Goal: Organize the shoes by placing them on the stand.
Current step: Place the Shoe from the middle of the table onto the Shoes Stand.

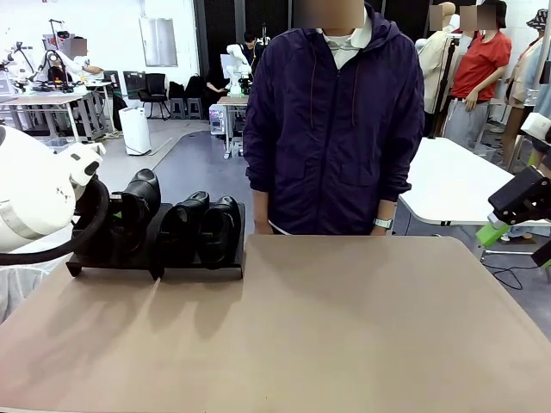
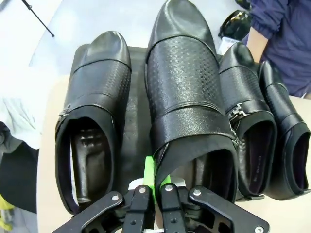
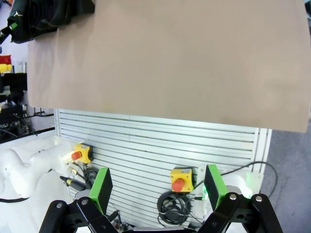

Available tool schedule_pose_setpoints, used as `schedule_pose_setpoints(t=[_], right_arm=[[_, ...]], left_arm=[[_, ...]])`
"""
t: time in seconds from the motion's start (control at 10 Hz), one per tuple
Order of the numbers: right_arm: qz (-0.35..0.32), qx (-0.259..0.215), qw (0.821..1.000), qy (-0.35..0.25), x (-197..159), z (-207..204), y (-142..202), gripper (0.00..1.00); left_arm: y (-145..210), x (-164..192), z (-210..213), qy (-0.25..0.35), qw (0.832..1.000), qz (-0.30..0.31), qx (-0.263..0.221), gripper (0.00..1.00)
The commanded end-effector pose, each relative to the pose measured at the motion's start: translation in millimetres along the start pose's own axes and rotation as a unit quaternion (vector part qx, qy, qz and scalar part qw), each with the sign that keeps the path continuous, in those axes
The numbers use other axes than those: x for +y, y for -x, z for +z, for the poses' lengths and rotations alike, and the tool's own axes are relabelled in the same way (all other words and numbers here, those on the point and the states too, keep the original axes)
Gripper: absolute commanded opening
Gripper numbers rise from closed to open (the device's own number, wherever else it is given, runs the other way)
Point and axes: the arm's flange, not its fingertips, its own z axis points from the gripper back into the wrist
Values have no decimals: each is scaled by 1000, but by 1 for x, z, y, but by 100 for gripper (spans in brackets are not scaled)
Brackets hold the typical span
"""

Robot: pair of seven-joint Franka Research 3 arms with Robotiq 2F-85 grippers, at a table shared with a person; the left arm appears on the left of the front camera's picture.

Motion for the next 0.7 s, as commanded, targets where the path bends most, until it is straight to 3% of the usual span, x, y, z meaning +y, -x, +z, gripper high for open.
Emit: schedule_pose_setpoints(t=[0.0,0.6], right_arm=[[10,2,1000,-14,1,3,-2,100],[10,2,1000,-14,1,3,-2,100]], left_arm=[[-2,12,-21,5,1000,-9,-10,0],[11,14,-29,-12,999,-17,-38,0]])
